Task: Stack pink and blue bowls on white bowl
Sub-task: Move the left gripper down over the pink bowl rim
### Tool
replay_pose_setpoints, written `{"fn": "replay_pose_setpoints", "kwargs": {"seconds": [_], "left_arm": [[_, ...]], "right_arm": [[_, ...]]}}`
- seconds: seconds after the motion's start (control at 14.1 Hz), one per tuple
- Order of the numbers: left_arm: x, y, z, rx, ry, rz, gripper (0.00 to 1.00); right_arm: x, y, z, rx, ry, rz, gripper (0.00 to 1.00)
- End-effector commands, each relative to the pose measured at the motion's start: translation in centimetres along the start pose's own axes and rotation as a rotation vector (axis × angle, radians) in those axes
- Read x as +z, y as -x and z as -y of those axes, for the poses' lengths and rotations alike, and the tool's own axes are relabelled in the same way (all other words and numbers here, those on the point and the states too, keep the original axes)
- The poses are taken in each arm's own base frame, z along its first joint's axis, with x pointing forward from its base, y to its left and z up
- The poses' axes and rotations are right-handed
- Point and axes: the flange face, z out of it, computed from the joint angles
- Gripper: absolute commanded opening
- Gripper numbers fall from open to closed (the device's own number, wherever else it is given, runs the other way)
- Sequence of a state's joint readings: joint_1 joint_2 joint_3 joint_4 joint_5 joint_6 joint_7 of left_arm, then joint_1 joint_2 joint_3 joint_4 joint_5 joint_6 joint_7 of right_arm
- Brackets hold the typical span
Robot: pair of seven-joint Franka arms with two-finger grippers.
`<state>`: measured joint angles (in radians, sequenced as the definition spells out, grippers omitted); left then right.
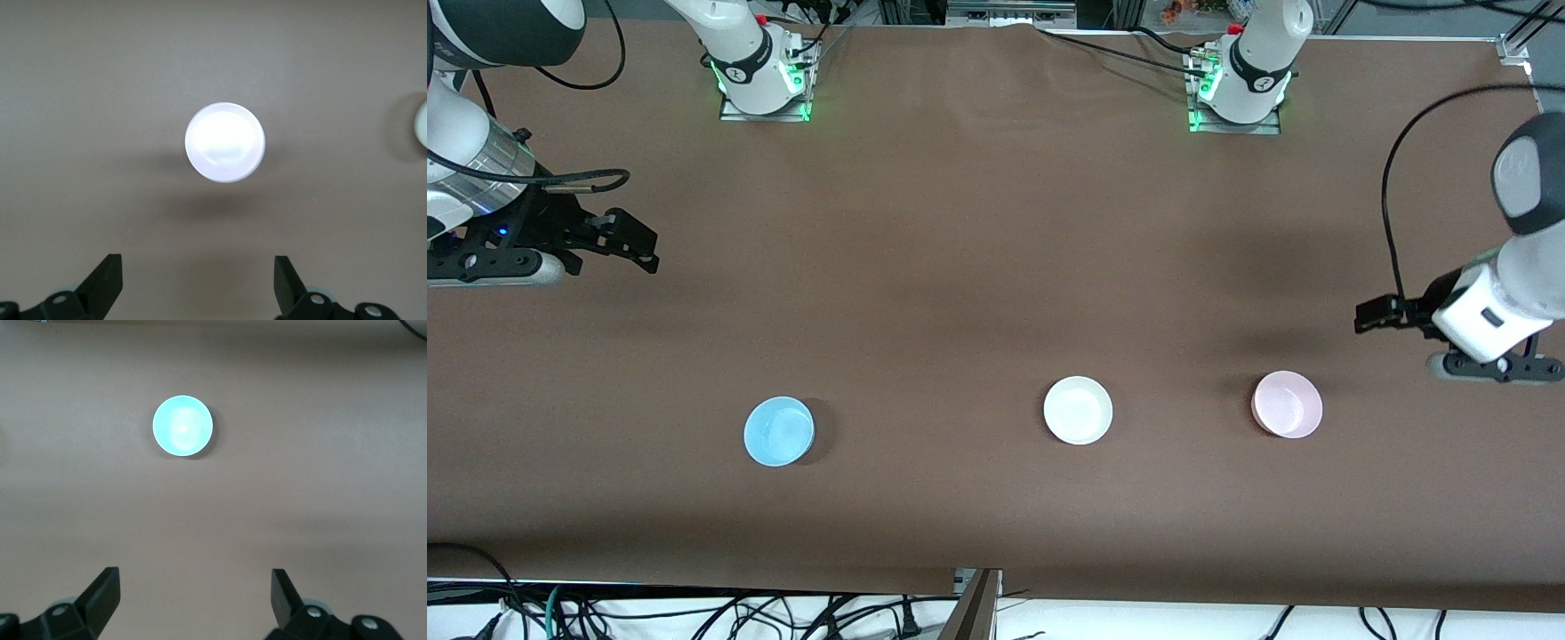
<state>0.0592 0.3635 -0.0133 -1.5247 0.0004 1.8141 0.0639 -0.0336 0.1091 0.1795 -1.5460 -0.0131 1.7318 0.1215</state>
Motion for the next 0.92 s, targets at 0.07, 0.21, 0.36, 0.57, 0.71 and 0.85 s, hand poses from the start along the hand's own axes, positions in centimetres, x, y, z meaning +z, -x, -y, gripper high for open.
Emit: {"fn": "replay_pose_setpoints", "kwargs": {"seconds": [0.07,0.21,0.36,0.57,0.71,0.85], "left_arm": [[6.7,-2.7,2.4,-0.017,0.011,-0.025,1.00],[10.5,-2.8,2.6,-0.018,0.007,-0.041,1.00],[13.9,-2.0,2.5,-0.017,0.001,-0.075,1.00],[17.4,-1.0,2.4,-0.011,-0.008,-0.100,1.00],[19.4,-0.5,2.3,-0.011,-0.010,-0.126,1.00],[21.6,-0.5,2.4,-0.012,-0.012,-0.147,1.00]], "right_arm": [[-0.6,0.0,0.0,0.004,0.011,-0.009,1.00],[-0.5,-0.1,0.0,0.004,0.013,-0.008,1.00],[-0.5,-0.1,0.0,0.004,0.013,-0.008,1.00],[-0.5,-0.1,0.0,0.004,0.013,-0.008,1.00],[-0.6,-0.1,-0.1,0.006,0.013,-0.009,1.00],[-0.5,-0.1,-0.1,0.006,0.013,-0.008,1.00]]}}
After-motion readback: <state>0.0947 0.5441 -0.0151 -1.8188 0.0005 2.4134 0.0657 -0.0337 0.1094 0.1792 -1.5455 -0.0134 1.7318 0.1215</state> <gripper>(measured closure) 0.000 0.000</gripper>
